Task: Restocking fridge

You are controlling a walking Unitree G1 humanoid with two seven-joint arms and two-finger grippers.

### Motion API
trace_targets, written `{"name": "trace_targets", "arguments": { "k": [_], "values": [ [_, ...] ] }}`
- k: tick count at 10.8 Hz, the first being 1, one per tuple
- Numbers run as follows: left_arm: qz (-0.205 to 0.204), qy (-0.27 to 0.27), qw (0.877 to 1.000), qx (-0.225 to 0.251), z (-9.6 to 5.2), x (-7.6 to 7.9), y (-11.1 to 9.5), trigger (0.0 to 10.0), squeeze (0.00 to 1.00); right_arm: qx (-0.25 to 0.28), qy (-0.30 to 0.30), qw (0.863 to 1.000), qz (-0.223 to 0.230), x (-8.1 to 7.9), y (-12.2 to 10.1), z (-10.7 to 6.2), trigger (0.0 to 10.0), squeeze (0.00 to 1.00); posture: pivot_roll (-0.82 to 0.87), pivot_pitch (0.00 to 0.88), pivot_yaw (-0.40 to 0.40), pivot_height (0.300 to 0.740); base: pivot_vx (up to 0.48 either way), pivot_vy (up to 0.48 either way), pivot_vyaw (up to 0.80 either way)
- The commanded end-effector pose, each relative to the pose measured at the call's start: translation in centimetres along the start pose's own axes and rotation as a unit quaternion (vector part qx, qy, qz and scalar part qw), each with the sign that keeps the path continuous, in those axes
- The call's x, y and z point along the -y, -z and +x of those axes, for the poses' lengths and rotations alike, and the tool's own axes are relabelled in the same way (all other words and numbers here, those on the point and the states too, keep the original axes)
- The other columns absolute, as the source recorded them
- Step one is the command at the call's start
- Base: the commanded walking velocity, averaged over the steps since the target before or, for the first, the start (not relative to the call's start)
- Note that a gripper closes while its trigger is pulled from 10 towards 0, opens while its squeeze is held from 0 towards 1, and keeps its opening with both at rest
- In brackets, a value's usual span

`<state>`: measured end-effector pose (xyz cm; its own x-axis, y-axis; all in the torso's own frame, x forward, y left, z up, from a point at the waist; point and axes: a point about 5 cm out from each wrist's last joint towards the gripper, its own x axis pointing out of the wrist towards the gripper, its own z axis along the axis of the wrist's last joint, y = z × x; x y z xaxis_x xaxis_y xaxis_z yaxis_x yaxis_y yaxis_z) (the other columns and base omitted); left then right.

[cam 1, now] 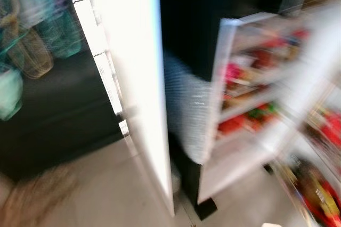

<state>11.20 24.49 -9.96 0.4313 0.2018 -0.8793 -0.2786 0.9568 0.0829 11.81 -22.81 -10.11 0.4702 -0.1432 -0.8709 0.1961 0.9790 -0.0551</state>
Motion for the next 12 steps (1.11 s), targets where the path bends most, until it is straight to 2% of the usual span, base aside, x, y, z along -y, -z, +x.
{"name": "trace_targets", "arguments": {
  "k": [1, 2, 3, 6, 11, 12],
  "values": [
    [0.004, -0.001, 1.000, 0.000, 0.0, -0.1, 0.0, 10.0, 0.00, -0.003, -0.005, 1.000, 0.007, -0.4, 0.1, 0.0, 10.0, 0.00, -0.16, 0.000, 0.078, 0.740, 0.000, 0.322, -0.78],
    [0.011, -0.001, 1.000, -0.003, -0.1, -0.2, 0.2, 10.0, 0.00, -0.004, -0.007, 1.000, 0.006, -0.4, 0.1, 0.0, 10.0, 0.00, -0.16, 0.000, 0.079, 0.740, 0.000, 0.000, -0.78],
    [-0.008, -0.016, 1.000, -0.010, -0.2, -1.0, 0.9, 10.0, 0.00, -0.006, -0.006, 1.000, 0.008, -0.5, 0.3, 0.0, 10.0, 0.00, -0.17, 0.000, 0.084, 0.740, 0.000, 0.000, -0.78],
    [-0.011, -0.020, 1.000, -0.013, -0.4, -1.4, 1.3, 10.0, 0.00, -0.007, -0.004, 1.000, 0.014, -0.6, 0.4, 0.0, 10.0, 0.00, -0.17, 0.000, 0.086, 0.740, 0.000, 0.000, -0.66],
    [-0.006, -0.020, 1.000, -0.012, -0.4, -1.5, 1.2, 10.0, 0.00, 0.012, 0.016, 0.999, 0.032, -0.3, 0.0, 0.0, 10.0, 0.00, -0.19, 0.000, 0.080, 0.740, 0.000, 0.000, 0.00],
    [-0.009, -0.021, 1.000, -0.013, -0.4, -1.5, 1.2, 10.0, 0.00, 0.020, 0.044, 0.997, 0.058, 0.0, 0.0, -0.1, 10.0, 0.00, -0.19, 0.000, 0.079, 0.740, 0.000, 0.000, 0.00]
  ]
}}
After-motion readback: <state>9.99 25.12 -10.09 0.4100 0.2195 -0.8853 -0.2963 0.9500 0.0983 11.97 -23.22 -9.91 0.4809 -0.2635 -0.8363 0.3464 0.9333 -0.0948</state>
